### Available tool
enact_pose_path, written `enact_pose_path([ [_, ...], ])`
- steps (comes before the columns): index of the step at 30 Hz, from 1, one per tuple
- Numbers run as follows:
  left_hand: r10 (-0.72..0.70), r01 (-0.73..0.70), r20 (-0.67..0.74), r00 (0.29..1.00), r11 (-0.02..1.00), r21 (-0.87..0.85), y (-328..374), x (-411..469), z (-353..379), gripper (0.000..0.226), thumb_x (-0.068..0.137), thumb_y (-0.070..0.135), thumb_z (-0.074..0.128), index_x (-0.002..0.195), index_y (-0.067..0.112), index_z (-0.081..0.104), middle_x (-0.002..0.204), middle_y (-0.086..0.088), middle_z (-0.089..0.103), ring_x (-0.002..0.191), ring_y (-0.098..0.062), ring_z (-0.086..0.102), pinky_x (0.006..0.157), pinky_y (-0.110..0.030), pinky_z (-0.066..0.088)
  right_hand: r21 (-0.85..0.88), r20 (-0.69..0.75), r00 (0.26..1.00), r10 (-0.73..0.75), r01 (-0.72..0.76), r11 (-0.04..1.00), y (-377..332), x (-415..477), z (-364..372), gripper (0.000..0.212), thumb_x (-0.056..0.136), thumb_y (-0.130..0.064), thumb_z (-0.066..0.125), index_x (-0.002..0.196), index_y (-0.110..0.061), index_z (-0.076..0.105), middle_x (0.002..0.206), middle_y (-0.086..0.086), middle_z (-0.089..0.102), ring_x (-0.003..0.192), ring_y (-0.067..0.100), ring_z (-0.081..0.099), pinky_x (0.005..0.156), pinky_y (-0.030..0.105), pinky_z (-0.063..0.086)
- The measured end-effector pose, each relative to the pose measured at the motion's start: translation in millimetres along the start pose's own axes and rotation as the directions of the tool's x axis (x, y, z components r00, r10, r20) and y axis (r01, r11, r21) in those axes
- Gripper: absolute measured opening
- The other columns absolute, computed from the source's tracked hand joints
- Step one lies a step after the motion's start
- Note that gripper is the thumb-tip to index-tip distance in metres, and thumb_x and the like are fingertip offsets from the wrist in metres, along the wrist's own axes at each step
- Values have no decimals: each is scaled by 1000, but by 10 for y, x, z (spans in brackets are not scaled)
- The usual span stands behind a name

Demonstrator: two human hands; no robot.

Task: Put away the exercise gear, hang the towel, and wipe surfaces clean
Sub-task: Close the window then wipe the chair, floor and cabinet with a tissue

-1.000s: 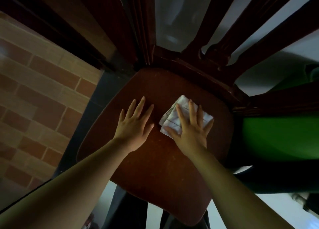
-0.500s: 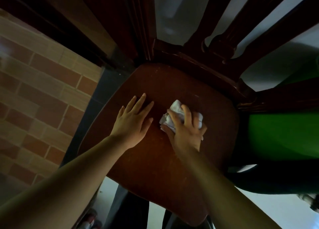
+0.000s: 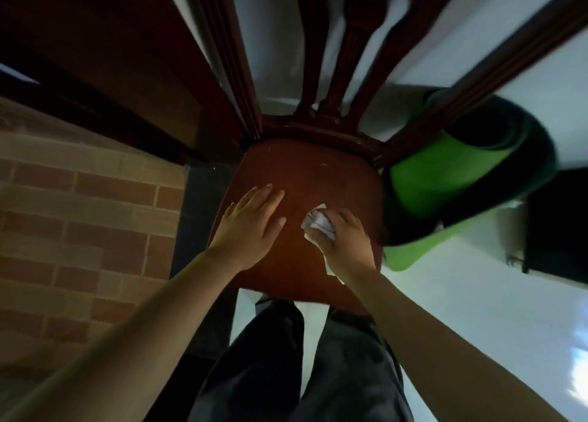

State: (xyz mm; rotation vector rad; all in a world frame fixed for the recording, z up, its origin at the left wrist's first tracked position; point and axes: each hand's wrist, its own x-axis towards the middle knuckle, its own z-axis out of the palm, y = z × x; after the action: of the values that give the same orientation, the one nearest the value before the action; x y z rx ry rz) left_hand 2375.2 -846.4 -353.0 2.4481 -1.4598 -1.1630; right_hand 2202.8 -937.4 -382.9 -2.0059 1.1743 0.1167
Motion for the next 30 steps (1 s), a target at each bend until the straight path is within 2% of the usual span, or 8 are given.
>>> enact_pose_path([
  [3, 55, -56, -18, 998, 998, -8, 218, -396, -323, 57, 95, 50, 26, 148, 33, 13, 158, 6, 9, 145, -13, 3, 117, -46, 14, 121, -83, 996, 35, -25, 992, -280, -416, -342, 40, 83, -55, 53, 114, -29, 53, 102, -8, 54, 93, 14, 52, 78, 41, 50],
  [7, 155, -155, -42, 987, 988, 19, 493, -765, -630, 57, 95, 52, 28, 148, 32, 16, 157, 8, 9, 145, -12, 3, 116, -44, 14, 231, -179, 979, 100, -57, 971, -533, -926, -731, 44, 83, -54, 57, 116, -25, 53, 101, -9, 56, 89, 9, 55, 77, 32, 50],
  [10, 251, -251, 22, 968, 957, 144, 800, -864, -801, 56, 96, 50, 29, 148, 32, 15, 158, 8, 5, 145, -13, -1, 116, -45, 12, 292, -269, 950, 156, -74, 954, -611, -1247, -979, 42, 82, -51, 61, 114, -23, 56, 98, -8, 56, 87, 10, 54, 73, 28, 46],
  [15, 428, -434, 99, 899, 835, 338, 1448, -941, -965, 55, 96, 50, 27, 148, 32, 17, 158, 8, 5, 145, -13, -1, 117, -45, 14, 385, -384, 889, 248, -90, 918, -517, -1782, -1393, 34, 83, -48, 61, 108, -25, 57, 94, -9, 56, 81, 8, 54, 66, 25, 42],
  [19, 532, -553, 178, 828, 719, 422, 2082, -1022, -893, 54, 97, 50, 28, 147, 31, 21, 158, 6, 8, 145, -14, 0, 116, -45, 14, 498, -464, 807, 366, -104, 861, -281, -2326, -1736, 15, 86, -45, 57, 89, -31, 54, 81, -8, 57, 71, 6, 54, 60, 23, 45],
  [25, 638, -693, 289, 713, 581, 427, 3220, -1322, -467, 56, 96, 52, 26, 147, 29, 20, 158, 6, 9, 145, -14, 2, 116, -46, 14, 567, -585, 657, 476, -88, 819, 345, -3249, -2217, 10, 87, -42, 55, 82, -34, 53, 76, -7, 59, 68, 4, 54, 59, 25, 43],
  [28, 696, -761, 328, 639, 509, 402, 3805, -1575, -131, 74, 83, 63, 12, 147, 27, 22, 157, 2, 14, 144, -16, 9, 116, -44, 18, 591, -625, 576, 527, -92, 801, 681, -3716, -2442, 11, 89, -38, 56, 79, -37, 52, 75, -10, 59, 67, 0, 52, 59, 20, 37],
  [30, 728, -798, 345, 592, 469, 379, 4177, -1749, 133, 79, 79, 64, 9, 147, 26, 24, 156, 0, 18, 144, -16, 14, 116, -39, 18, 606, -631, 535, 561, -112, 788, 923, -4034, -2559, 11, 89, -39, 55, 80, -33, 53, 76, -7, 60, 69, 4, 54, 61, 24, 42],
])
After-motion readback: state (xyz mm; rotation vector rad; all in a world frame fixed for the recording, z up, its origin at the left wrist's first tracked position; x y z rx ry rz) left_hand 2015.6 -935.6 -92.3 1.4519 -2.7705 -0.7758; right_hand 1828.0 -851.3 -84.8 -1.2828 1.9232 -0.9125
